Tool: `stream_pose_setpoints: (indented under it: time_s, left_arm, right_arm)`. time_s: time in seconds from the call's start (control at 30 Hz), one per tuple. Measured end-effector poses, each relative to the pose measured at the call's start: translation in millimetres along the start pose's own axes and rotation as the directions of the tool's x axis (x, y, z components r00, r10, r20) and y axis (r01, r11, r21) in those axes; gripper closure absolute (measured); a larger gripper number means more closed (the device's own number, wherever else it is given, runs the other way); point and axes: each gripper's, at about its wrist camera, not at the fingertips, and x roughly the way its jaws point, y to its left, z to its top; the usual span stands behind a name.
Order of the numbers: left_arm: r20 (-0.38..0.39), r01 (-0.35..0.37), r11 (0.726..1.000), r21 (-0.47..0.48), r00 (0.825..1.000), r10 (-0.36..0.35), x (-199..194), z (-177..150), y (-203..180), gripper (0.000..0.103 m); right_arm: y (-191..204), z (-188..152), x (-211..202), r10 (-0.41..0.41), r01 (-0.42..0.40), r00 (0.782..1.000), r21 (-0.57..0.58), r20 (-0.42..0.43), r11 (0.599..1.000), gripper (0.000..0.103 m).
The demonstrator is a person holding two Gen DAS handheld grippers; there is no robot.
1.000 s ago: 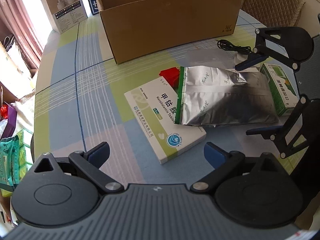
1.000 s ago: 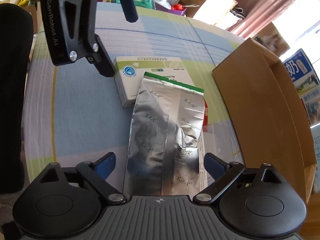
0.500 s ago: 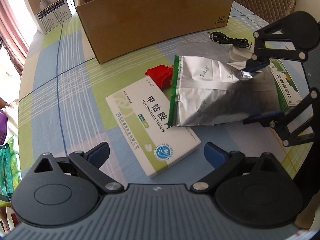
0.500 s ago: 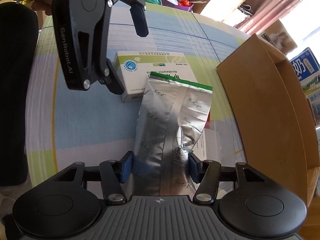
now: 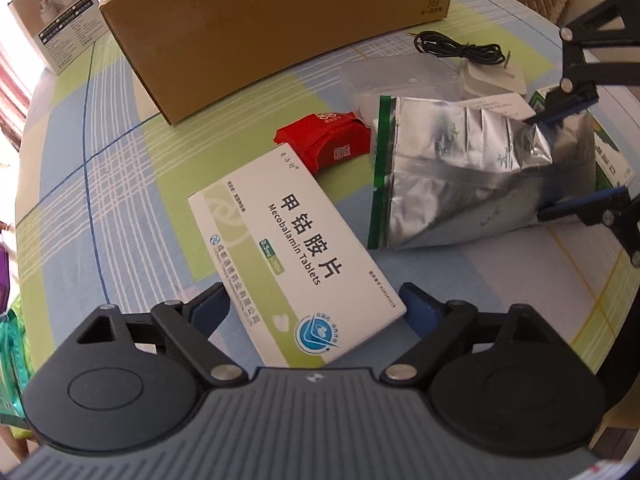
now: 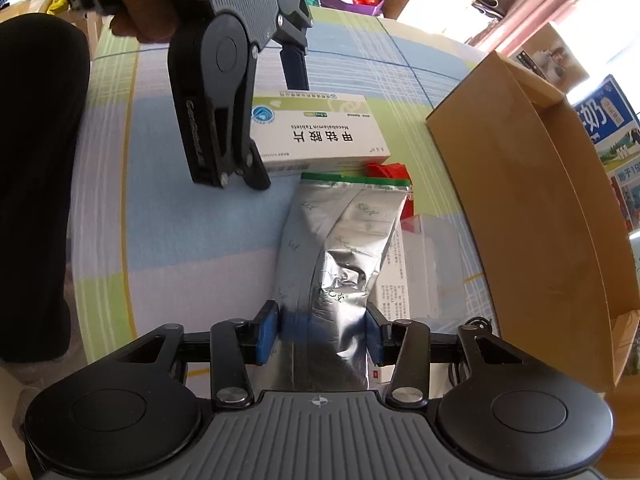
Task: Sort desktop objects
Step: 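Grasp the silver foil bag with the right gripper while the left grasps the medicine box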
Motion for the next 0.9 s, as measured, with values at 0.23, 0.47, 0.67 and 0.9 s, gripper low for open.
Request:
stream_pose_setpoints:
  time_s: [0.23,0.47,0.67,0.9]
  left_arm:
    - [-0.019,-0.022,0.994,0.106,1.0,0.024,-8.8,-13.6,14.4,0.022]
    - [-0.014,-0.025,0.998,0.06,1.0,0.025,-9.7,-11.0,30.5,0.021]
    - [0.003,-0.023,0.997,0.071,1.0,0.023,-0.1,1.2,28.8,0.02]
    - [0.002,0.002,0.981,0.193,1.0,-0.003,-2.1,5.1,24.4,0.033]
  right_arm:
    - [3.3,-3.4,-0.5,-0.018,0.018,1.0,-0.002,0.015,1.0,0.049]
    - [6.6,-6.7,4.2,-0.011,0.011,1.0,-0.007,0.01,1.0,0.033]
    - [4.9,-6.8,6.6,-0.015,0.016,1.0,-0.005,0.01,1.0,0.033]
    - [-5.5,1.7,11.8,0.043,-0.043,0.999,0.022,0.003,0.999,0.034]
